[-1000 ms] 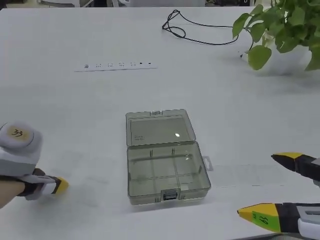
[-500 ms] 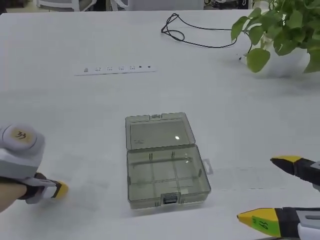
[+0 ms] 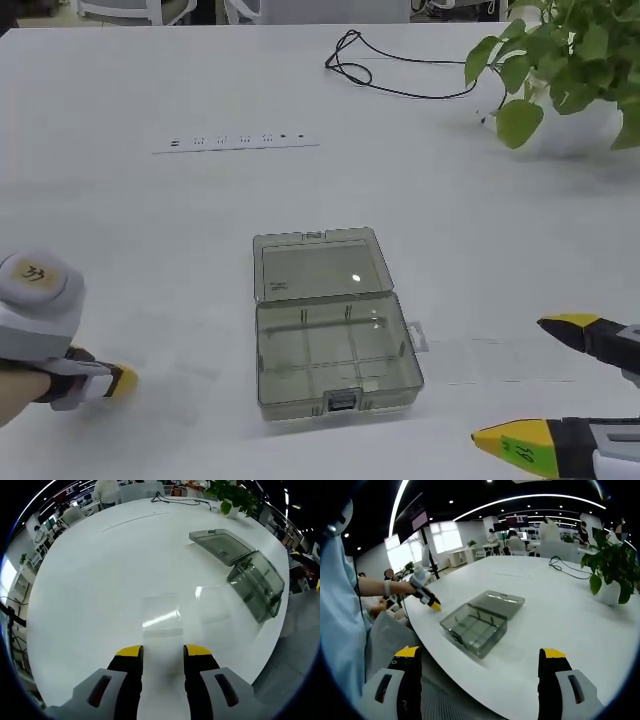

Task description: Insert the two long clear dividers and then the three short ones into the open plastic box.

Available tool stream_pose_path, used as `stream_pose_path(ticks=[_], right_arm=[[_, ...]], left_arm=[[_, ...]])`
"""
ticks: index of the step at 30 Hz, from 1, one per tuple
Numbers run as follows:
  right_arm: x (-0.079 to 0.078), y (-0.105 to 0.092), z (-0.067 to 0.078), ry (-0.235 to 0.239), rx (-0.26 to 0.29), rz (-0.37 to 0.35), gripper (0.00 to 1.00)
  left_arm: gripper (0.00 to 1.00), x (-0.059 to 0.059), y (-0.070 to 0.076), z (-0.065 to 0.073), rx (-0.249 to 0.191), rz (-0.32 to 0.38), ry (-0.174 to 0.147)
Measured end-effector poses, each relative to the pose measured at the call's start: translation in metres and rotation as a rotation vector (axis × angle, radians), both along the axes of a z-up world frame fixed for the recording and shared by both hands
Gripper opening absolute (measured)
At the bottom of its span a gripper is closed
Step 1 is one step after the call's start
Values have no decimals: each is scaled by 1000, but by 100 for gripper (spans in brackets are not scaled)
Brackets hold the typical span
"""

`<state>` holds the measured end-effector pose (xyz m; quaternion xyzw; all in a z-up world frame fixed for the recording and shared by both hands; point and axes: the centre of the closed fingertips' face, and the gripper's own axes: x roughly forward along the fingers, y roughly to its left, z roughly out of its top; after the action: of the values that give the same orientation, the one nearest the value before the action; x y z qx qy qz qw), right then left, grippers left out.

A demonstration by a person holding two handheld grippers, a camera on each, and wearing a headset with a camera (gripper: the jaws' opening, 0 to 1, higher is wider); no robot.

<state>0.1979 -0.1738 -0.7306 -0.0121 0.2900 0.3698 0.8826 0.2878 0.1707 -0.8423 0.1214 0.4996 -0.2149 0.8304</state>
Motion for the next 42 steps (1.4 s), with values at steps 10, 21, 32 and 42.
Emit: stream_pose_path(ticks=[10,21,32,42], right_arm=[[0,2,-1,2,4,0,98],[2,5,-3,6,20,-6,96],[7,12,2,4,63,-23,96],[17,25,12,-14,107,-30,92]], left_arm=[[30,1,-2,3,-52,27,-13],[30,3,-9,13,-102,33,-52],[30,15,-25,44,-154,9,-142],[30,27,-57,81,-221,-35,-247]])
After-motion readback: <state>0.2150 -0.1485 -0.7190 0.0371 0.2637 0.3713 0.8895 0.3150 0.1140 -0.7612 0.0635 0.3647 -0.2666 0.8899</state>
